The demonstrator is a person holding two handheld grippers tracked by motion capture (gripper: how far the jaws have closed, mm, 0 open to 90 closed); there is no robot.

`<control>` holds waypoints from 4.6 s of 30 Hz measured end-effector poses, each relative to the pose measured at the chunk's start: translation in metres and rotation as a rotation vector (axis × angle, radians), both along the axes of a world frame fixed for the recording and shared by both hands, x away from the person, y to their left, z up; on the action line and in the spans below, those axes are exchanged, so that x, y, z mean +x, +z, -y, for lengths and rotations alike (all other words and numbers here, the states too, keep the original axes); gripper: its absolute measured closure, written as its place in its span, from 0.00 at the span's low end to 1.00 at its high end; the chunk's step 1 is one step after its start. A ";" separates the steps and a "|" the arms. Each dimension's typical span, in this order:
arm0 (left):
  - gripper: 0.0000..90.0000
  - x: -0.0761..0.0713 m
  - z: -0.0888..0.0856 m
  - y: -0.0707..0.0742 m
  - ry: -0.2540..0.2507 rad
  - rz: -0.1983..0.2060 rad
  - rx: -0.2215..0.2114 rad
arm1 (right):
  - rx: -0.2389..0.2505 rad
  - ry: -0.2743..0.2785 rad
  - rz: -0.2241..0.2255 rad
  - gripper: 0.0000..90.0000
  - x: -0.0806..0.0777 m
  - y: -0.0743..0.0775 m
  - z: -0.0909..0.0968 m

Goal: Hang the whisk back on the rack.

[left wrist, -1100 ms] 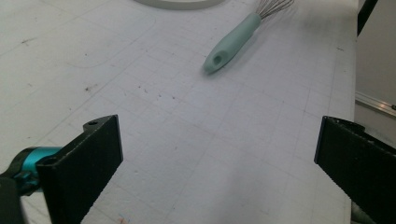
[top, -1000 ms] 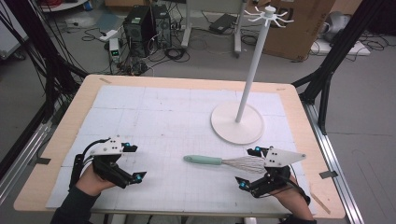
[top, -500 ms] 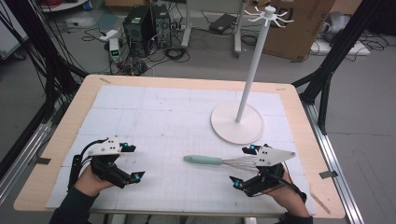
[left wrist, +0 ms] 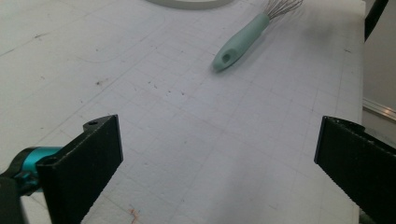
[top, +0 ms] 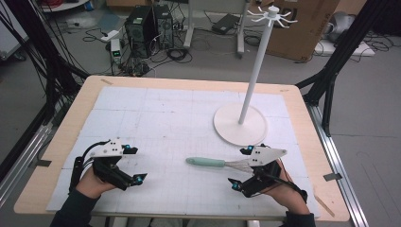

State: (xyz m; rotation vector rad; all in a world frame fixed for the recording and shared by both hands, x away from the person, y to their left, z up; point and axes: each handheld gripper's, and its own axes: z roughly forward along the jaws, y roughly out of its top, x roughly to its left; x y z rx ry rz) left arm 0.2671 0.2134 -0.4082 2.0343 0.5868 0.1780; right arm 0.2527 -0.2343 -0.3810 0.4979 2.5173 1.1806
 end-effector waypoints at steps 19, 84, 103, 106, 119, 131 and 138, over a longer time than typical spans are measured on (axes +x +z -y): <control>0.02 -0.002 0.001 0.001 -0.014 0.000 -0.001 | -0.163 0.139 -0.076 0.01 0.023 0.002 -0.037; 0.02 -0.002 0.003 -0.003 -0.036 -0.021 0.011 | -0.580 0.138 -0.014 0.75 0.050 -0.039 -0.083; 0.02 -0.002 0.004 -0.004 -0.040 -0.022 0.014 | -0.633 0.159 0.008 0.77 0.048 -0.039 -0.089; 0.02 -0.002 0.004 -0.004 -0.043 -0.021 0.019 | -0.621 0.166 -0.018 0.77 0.051 -0.038 -0.088; 0.02 -0.002 0.004 -0.004 -0.044 -0.024 0.013 | -0.456 0.226 -0.260 0.78 0.069 -0.027 -0.064; 0.02 -0.002 0.003 -0.003 -0.049 -0.023 0.005 | -0.251 0.242 -0.363 0.78 0.068 -0.008 -0.039; 0.02 -0.002 0.003 -0.003 -0.049 -0.022 -0.004 | -0.141 0.224 -0.375 0.77 0.067 0.004 -0.020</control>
